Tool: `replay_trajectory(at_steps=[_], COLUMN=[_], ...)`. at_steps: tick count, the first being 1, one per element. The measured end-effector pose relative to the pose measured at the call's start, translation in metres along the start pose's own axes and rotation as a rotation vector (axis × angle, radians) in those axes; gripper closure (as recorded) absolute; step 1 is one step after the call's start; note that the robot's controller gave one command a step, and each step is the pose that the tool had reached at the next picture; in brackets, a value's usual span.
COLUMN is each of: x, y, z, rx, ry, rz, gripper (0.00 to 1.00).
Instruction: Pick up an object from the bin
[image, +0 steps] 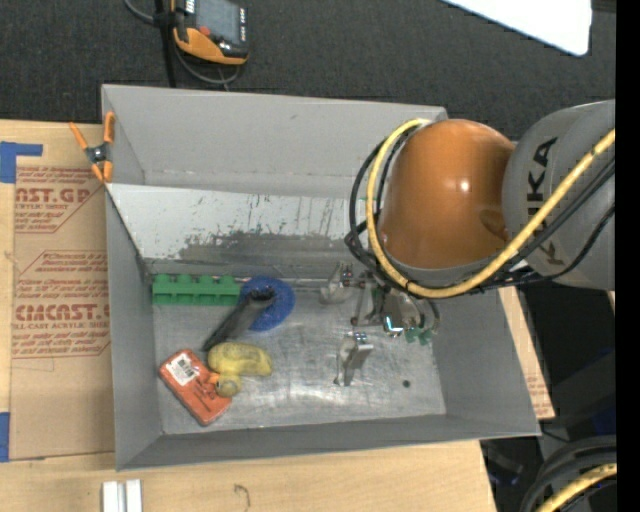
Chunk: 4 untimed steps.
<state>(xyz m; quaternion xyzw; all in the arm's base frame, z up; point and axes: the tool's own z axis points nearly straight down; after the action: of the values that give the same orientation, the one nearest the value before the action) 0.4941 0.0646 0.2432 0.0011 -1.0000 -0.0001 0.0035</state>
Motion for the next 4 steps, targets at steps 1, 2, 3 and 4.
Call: replay_trajectory(at_steps=[1, 2, 3, 4], x=[-0.002, -0.008, -0.054, -0.073], y=[0.000, 0.015, 0.028, 0.037], z=[-0.004, 0.048, 0.072, 0.075], rx=[-0.001, -0.002, 0.000, 0.001], ry=[-0.008, -0.015, -0.008, -0.010], rz=[0.001, 0.042, -0.119, -0.285], gripper=[0.00, 0.00, 0.00, 0.00])
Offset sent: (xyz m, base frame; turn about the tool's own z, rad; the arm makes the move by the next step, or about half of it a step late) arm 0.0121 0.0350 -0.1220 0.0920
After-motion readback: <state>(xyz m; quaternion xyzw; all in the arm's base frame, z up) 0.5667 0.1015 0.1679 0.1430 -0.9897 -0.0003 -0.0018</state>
